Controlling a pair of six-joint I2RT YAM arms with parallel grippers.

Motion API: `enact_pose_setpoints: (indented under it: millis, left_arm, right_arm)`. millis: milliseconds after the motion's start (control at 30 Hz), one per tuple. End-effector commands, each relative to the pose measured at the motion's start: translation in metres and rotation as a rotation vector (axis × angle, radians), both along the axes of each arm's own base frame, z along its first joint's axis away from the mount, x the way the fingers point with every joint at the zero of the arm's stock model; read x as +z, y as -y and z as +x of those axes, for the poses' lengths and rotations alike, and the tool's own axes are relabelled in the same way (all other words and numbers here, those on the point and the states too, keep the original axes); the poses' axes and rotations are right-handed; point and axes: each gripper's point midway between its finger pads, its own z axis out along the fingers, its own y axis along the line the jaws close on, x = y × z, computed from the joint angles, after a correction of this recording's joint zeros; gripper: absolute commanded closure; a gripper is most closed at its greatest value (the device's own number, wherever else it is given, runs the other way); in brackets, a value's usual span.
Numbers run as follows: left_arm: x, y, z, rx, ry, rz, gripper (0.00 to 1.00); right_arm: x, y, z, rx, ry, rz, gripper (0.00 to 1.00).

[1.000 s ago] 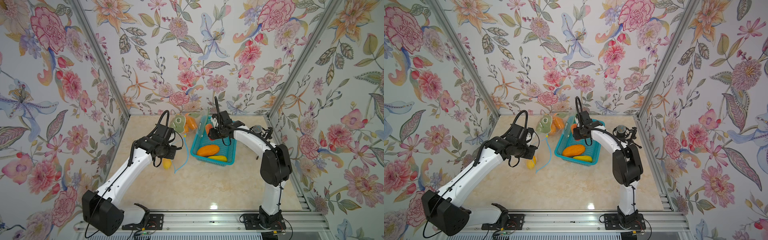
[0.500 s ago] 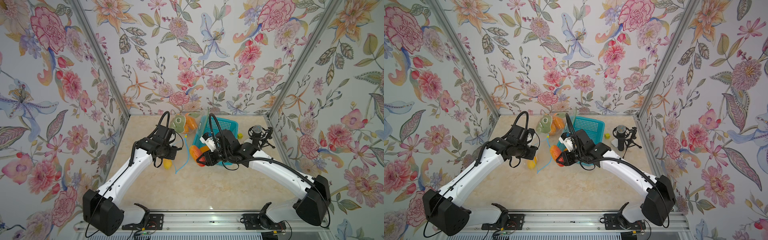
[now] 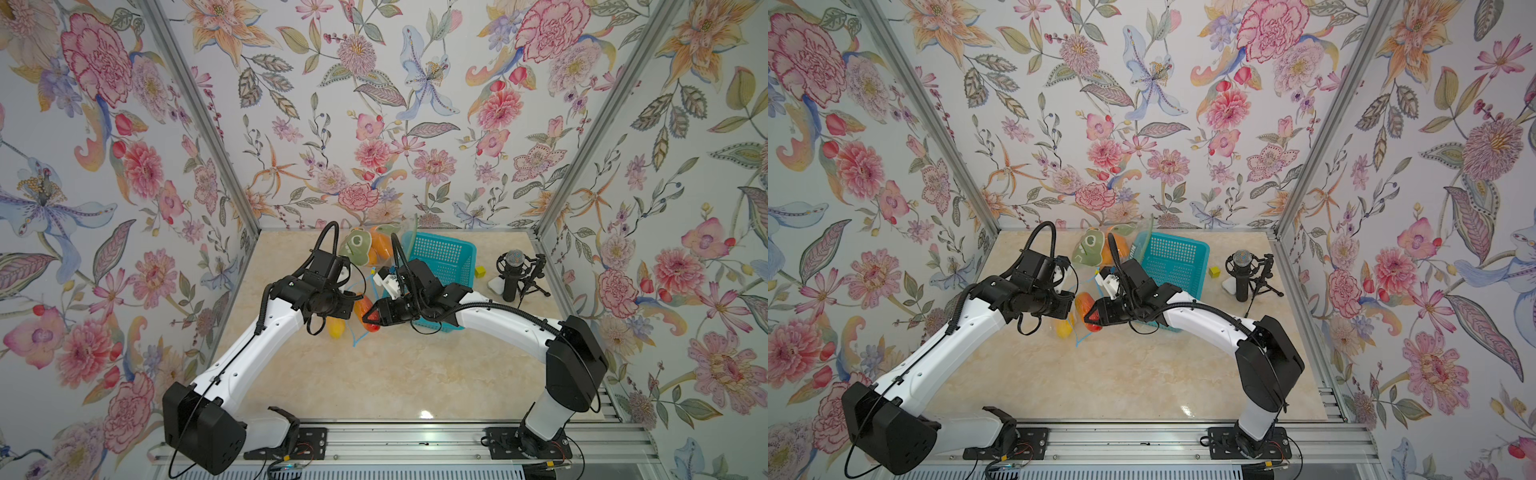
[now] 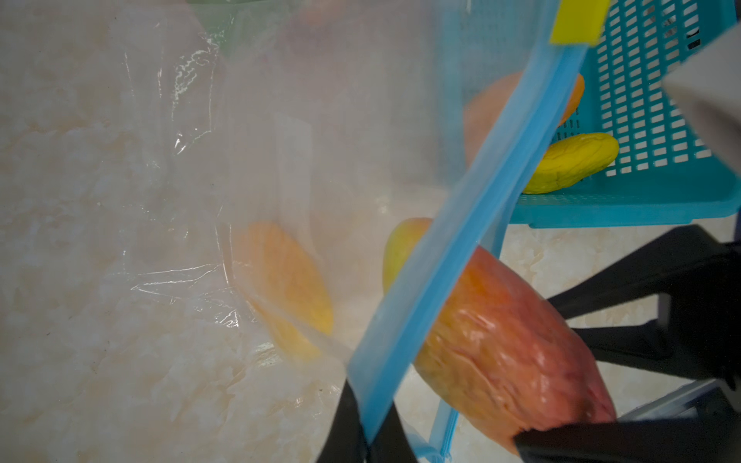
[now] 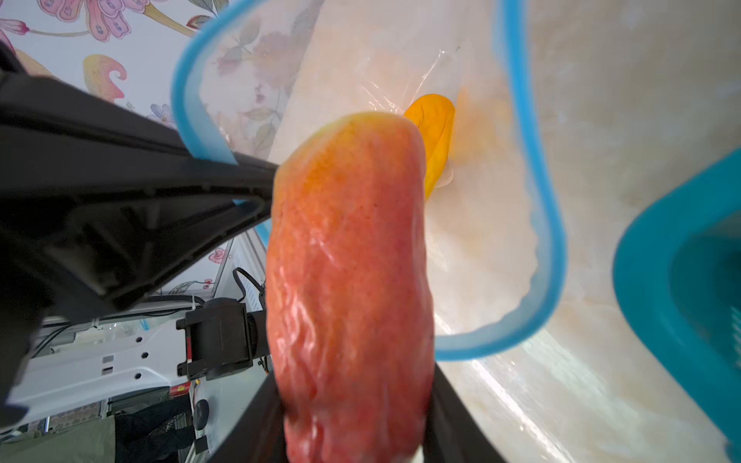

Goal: Place the mango in a zip-top bag and seal the zipper
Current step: Place the mango in the zipper food storage bag.

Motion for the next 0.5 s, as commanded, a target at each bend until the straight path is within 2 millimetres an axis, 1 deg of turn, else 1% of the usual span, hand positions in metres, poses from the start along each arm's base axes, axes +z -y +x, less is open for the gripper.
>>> enact_pose_setpoints:
  millis: [0, 67, 133, 200, 333, 400, 467]
  left_arm:
    - [0.009, -0.002, -0.004, 0.007, 0.013, -0.030, 1.00]
    - [0.011, -0.003, -0.004, 0.012, 0.021, -0.028, 1.00]
    - [0.013, -0.004, -0.003, 0.017, 0.028, -0.025, 1.00]
    - [0.013, -0.005, -0.003, 0.018, 0.029, -0.022, 1.00]
    - [0.015, -0.008, -0.001, 0.025, 0.035, -0.017, 1.00]
    - [0.017, -0.009, 0.002, 0.030, 0.042, -0.018, 1.00]
    - [0.016, -0.012, 0.003, 0.035, 0.040, -0.013, 1.00]
  right_arm:
    - [0.028, -0.021, 0.022, -0.053, -0.003, 0.096, 0.52]
    - [0.029, -0.027, 0.028, -0.066, -0.010, 0.104, 0.38]
    - [0.033, -0.033, 0.032, -0.060, -0.004, 0.123, 0.36]
    - [0.035, -0.033, 0.034, -0.060, 0.000, 0.126, 0.31]
    - [0.037, -0.028, 0.032, -0.055, 0.017, 0.126, 0.31]
    - [0.040, -0.018, 0.029, -0.059, 0.033, 0.125, 0.32]
    - [0.042, -0.003, 0.030, -0.077, 0.056, 0.110, 0.32]
